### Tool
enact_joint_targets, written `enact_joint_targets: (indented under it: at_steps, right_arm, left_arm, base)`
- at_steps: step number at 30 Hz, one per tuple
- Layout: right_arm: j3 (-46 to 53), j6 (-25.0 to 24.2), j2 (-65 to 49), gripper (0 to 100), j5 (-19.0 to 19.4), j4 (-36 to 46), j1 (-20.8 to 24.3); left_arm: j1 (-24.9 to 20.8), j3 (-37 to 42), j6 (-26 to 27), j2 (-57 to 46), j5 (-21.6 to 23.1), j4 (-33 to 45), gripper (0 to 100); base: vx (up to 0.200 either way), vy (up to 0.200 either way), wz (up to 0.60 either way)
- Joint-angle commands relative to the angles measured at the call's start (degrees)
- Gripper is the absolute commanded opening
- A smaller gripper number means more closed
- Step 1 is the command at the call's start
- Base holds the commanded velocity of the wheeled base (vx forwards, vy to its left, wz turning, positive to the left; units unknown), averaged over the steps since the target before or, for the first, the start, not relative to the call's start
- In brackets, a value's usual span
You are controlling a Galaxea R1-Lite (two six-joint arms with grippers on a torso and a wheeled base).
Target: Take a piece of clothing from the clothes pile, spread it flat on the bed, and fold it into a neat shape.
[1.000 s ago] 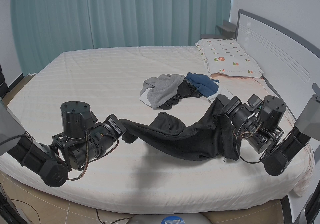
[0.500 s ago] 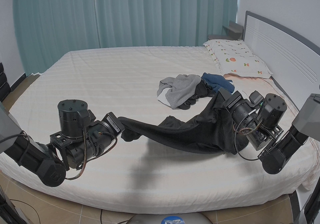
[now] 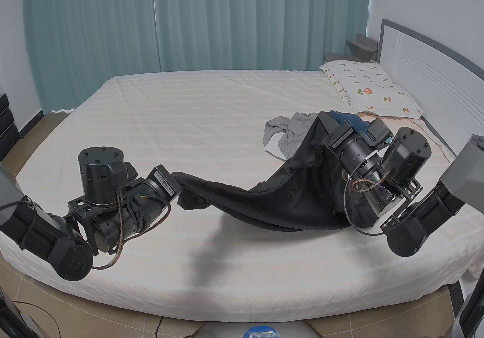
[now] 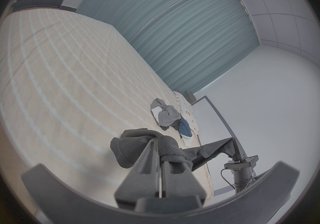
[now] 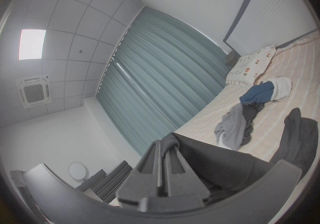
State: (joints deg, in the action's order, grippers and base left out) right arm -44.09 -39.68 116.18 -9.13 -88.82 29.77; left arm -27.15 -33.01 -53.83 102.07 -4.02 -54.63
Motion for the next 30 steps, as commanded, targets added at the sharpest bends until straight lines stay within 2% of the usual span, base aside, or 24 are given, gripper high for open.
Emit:
enact_joint_targets:
  at_steps: [1, 6, 16, 27, 30]
  right_arm:
    - [-2.0, 0.8, -1.0, 0, 0.2, 0.1, 2.3]
    - [-1.4, 1.5, -1.8, 0, 0.6, 0.0, 2.4]
    - [0.9, -0.7, 0.7, 0, 2.0, 0.0, -1.8]
    - [1.0, -0.8, 0.5, 0, 2.2, 0.2, -1.8]
    - [1.6, -0.8, 0.4, 0, 2.1, 0.2, -2.2]
  left_arm:
    - [0.4, 0.2, 0.3, -1.7, -0.1, 0.0, 0]
    - [0.9, 0.2, 0.5, -2.7, 0.0, 0.4, 0]
    - [1.0, 0.1, 0.5, -2.2, 0.2, 1.4, 0]
    - [0.8, 0.2, 0.5, -2.0, 0.2, 2.5, 0]
    - [0.8, 0.3, 0.5, -1.8, 0.2, 2.5, 0]
  base:
    - [0.0, 0.2, 0.0]
    - [0.0, 0.2, 0.0]
    - [0.0, 0.2, 0.0]
    - [0.0, 0.2, 0.0]
    - [0.0, 0.0, 0.0]
